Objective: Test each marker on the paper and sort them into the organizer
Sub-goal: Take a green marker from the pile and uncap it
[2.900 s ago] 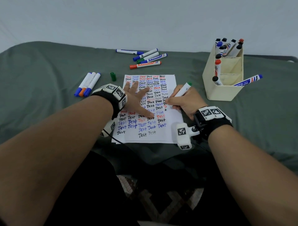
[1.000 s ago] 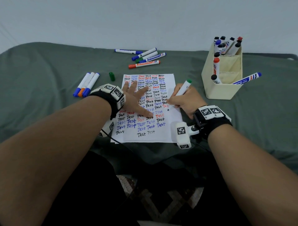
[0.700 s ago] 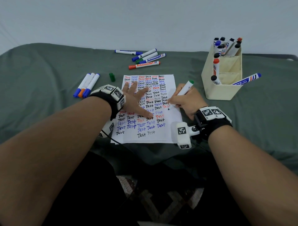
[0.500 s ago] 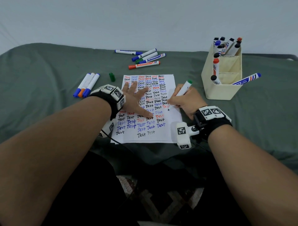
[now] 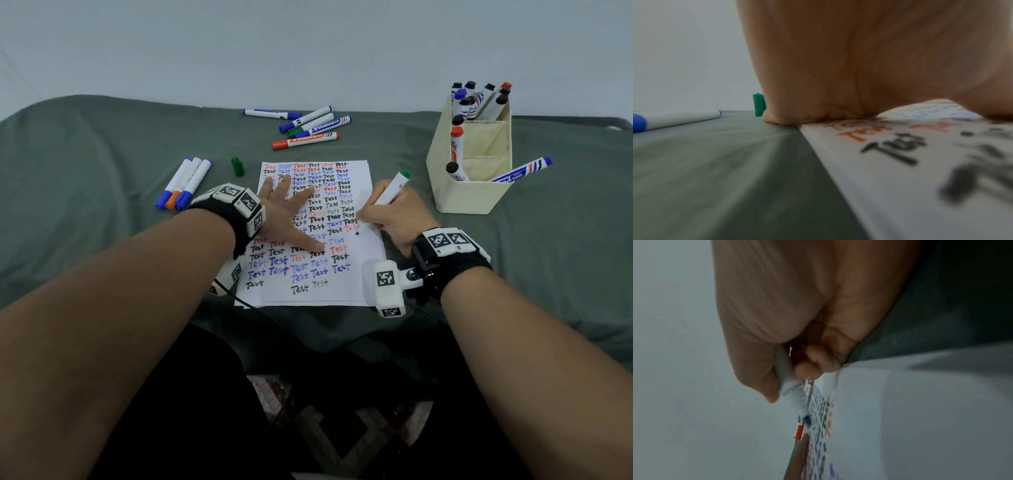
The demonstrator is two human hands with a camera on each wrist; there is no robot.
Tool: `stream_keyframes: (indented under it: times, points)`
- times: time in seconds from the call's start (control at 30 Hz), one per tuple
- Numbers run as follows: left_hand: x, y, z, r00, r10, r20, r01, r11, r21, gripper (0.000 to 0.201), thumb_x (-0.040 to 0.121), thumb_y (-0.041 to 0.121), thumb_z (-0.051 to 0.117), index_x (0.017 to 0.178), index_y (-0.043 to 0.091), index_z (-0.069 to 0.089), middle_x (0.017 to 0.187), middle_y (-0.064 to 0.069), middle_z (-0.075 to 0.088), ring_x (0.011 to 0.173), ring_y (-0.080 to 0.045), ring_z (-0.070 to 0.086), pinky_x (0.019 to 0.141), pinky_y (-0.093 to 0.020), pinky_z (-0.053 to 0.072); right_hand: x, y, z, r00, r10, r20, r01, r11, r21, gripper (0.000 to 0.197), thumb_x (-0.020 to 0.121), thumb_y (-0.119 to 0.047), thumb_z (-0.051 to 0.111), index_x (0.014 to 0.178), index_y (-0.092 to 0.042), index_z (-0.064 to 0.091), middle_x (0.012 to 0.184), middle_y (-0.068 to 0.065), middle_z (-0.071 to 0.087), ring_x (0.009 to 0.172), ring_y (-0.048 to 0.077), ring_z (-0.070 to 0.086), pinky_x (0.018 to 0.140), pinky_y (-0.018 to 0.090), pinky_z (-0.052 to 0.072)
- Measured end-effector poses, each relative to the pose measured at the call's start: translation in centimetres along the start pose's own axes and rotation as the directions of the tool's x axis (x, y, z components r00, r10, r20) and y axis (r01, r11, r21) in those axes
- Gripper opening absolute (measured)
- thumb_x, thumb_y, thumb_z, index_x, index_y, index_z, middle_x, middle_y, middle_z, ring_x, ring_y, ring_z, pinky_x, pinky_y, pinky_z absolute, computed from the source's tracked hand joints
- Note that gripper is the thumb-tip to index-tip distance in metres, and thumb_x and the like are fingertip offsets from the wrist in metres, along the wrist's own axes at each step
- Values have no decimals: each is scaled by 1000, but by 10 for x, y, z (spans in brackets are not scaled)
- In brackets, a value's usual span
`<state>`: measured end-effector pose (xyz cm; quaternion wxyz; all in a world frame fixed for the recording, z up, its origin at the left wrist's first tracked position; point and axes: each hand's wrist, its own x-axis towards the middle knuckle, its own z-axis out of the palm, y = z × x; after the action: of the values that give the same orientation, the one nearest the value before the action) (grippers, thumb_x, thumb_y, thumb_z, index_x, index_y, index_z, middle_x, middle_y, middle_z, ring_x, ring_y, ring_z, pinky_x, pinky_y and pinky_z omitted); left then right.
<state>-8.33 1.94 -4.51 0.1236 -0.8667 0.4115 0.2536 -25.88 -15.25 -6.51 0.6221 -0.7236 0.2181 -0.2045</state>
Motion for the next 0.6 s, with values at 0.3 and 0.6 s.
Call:
stream_keyframes:
  times: [0.3,0.6]
  points:
    - [3,-1,1,1000,0,2,0,1000,-5,140,29,112,41,139,62,-29,159,10,-38,148,-29,-31,114,-68,-4,4,7,-6,998,68,-7,-63,950,307,33,57,-45,96,68,-25,73,60,2,58,50,14,41,47,25,35]
    - [-1,-2,-22,999,36,18,-36,999,-2,142,27,113,32,150,56,-9,167,4,-15,154,-31,-7,119,-65,7,5,6,-7,994,105,26,-105,878,467,9,93,-15,72,95,-7,75,69,10,65,59,19,55,52,23,48]
